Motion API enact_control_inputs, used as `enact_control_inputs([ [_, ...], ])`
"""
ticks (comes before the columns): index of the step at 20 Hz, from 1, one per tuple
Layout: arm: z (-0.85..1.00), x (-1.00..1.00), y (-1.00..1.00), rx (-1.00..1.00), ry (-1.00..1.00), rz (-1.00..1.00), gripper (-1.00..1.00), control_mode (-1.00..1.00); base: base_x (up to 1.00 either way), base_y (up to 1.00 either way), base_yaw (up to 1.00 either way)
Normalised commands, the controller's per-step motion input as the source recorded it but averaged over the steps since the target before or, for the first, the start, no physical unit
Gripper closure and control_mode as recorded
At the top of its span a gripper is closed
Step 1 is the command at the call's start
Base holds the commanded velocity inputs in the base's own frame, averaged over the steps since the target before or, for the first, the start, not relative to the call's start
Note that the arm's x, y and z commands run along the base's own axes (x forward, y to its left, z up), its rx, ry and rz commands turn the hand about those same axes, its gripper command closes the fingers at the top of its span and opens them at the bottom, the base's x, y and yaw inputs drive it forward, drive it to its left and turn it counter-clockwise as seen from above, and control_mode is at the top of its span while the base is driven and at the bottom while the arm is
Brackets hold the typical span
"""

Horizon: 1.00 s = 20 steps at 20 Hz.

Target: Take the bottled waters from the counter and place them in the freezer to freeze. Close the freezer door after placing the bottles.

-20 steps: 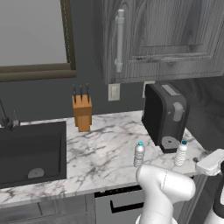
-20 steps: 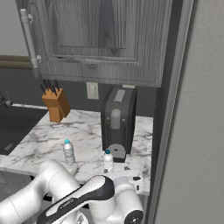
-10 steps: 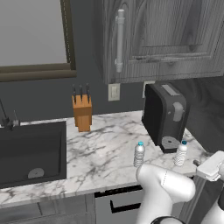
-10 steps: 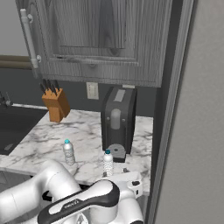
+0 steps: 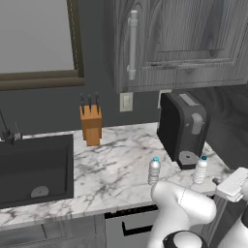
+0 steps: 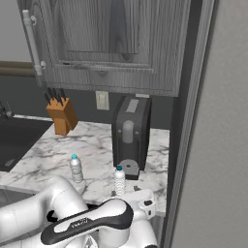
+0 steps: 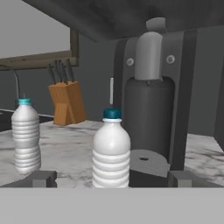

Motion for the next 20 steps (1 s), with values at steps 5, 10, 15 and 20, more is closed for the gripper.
enact_control_inputs([
  [5, 0.0, 0.0, 0.3, 0.0, -0.05, 0.0, -1.0, -1.0, 0.0, 0.0, 0.0],
  [10, 0.0, 0.06, 0.14, -0.03, -0.02, 0.0, -1.0, -1.0, 0.0, 0.0, 0.0],
  [15, 0.0, 0.05, -0.02, -0.01, -0.01, 0.0, -1.0, -1.0, 0.0, 0.0, 0.0],
  [20, 0.0, 0.06, -0.06, 0.0, 0.0, 0.0, -1.0, -1.0, 0.0, 0.0, 0.0],
])
